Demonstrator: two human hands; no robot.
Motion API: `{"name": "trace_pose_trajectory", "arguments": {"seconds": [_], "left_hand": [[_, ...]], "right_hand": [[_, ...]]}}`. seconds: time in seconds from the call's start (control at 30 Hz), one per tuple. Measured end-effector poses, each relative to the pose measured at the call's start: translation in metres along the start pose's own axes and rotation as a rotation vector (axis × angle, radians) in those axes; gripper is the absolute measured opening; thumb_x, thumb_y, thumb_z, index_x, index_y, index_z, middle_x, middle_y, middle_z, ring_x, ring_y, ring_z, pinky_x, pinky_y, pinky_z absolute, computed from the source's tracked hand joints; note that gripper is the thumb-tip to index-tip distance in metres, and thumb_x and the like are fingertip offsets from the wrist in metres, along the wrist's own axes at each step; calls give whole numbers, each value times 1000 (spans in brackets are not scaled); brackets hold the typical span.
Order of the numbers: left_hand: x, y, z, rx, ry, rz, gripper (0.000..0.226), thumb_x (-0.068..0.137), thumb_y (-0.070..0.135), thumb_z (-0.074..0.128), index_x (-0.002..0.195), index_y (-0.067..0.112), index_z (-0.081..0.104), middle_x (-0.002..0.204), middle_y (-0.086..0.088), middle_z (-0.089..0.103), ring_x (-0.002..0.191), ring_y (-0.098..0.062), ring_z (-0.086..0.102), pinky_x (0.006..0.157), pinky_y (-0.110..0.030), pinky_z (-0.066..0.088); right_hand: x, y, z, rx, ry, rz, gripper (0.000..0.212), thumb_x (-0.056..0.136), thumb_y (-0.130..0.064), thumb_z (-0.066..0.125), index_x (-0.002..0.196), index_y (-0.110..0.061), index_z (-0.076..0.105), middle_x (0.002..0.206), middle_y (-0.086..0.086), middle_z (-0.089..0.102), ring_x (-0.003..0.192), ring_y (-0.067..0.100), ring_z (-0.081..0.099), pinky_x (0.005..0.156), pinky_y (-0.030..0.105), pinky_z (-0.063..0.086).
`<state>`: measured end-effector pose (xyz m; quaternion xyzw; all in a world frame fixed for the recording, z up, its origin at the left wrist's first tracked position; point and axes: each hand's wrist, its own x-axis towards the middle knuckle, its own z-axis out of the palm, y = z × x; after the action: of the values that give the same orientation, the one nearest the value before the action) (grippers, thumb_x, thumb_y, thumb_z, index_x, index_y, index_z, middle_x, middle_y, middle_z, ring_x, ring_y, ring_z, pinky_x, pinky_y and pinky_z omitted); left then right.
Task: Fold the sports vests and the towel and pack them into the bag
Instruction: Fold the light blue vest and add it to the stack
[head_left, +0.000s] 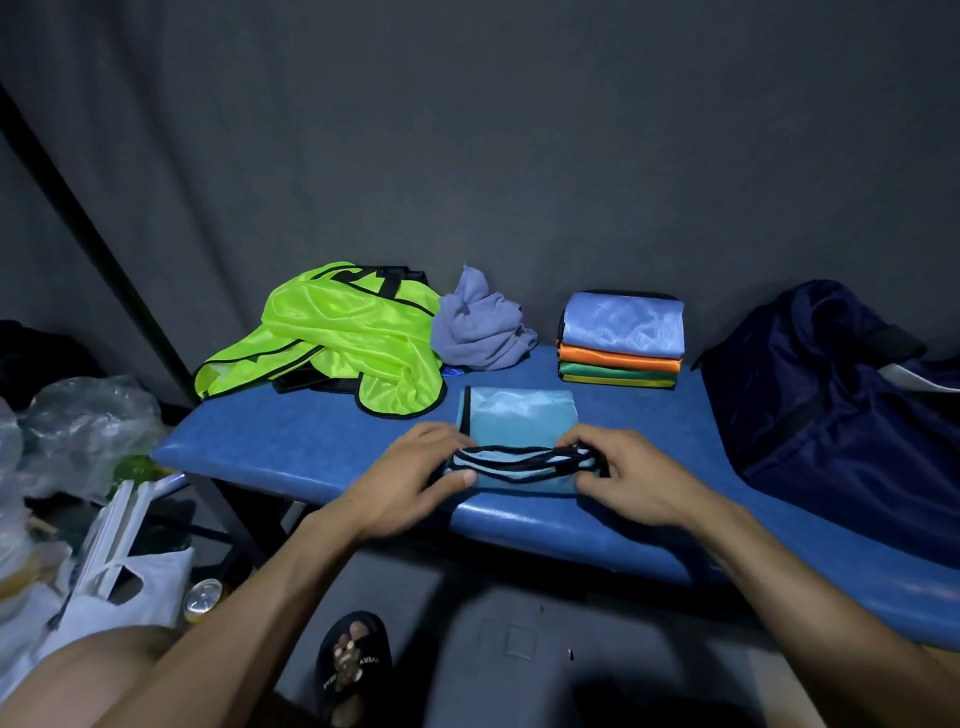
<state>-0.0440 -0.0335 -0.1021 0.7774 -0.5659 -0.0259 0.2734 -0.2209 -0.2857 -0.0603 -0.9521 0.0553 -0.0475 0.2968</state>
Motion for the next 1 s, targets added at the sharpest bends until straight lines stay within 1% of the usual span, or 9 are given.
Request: {"name": "trace_pose_trajectory", "arguments": {"seconds": [0.13, 0.27, 0.37, 0.47, 0.6, 0.7, 0.8, 0.9, 1.0], "left_hand": [[6, 16, 4, -122, 25, -221, 46, 97, 65, 30, 76, 25, 41, 77, 10, 44, 82, -9, 43, 81, -36, 38], [30, 16, 1, -210, 46, -401, 65, 97, 66, 29, 78, 8, 49, 74, -2, 54, 75, -23, 52, 79, -43, 43], [48, 14, 2, -192, 30, -465, 54, 106, 53, 35, 72, 13, 44, 68, 1, 48, 67, -21, 45, 68, -39, 38], [62, 12, -2, -193, 0, -508, 52, 107, 47, 38, 67, 14, 39, 64, -1, 44, 62, -19, 41, 61, -37, 31], [74, 3, -12, -153, -67, -562, 56, 105, 50, 42, 63, 14, 42, 64, -3, 48, 61, -21, 44, 59, -36, 29], [79, -6, -20, -248, -75, -564, 54, 99, 55, 54, 69, 10, 52, 59, -1, 50, 55, -18, 50, 54, -30, 40], [81, -15, -29, -347, -43, -506, 36, 91, 42, 73, 89, 11, 55, 69, -5, 62, 48, -14, 60, 46, -29, 51], [80, -25, -32, -183, 24, -303, 33, 87, 39, 79, 98, 23, 53, 82, 2, 69, 54, -5, 55, 57, -30, 49], [80, -33, -29, 24, 70, -138, 18, 91, 40, 73, 91, 29, 58, 80, 12, 66, 67, -7, 56, 65, -36, 49]], "right_hand": [[2, -3, -4, 225, -17, 111, 24, 91, -7, 60, 100, -29, 67, 68, -18, 58, 58, 1, 46, 59, 18, 37], [22, -2, 2, 304, 108, 205, 24, 95, -11, 52, 104, -29, 66, 64, -11, 56, 56, 7, 46, 56, 25, 37], [37, 3, 10, 277, 164, 260, 22, 98, -19, 47, 105, -33, 62, 63, -10, 56, 53, 8, 47, 57, 29, 38], [49, 6, 17, 228, 202, 299, 20, 100, -23, 42, 108, -32, 59, 75, -4, 61, 66, 15, 55, 63, 34, 41], [61, 14, 20, -42, 165, 293, 28, 103, -29, 38, 122, -26, 59, 107, 1, 62, 101, 24, 58, 90, 41, 47], [65, 24, 23, -170, 178, 277, 35, 103, -32, 44, 135, -25, 55, 119, 1, 51, 115, 24, 52, 98, 42, 42], [65, 26, 20, -260, 285, 125, 28, 98, -30, 56, 125, -24, 56, 118, -3, 49, 109, 18, 47, 91, 42, 40], [66, 27, 14, -384, 359, -106, 9, 91, -18, 67, 98, -21, 62, 97, -5, 54, 89, 20, 51, 78, 42, 43], [67, 33, 6, -452, 297, -184, 3, 93, -22, 69, 95, -21, 67, 92, -7, 59, 88, 21, 58, 78, 42, 44]]}}
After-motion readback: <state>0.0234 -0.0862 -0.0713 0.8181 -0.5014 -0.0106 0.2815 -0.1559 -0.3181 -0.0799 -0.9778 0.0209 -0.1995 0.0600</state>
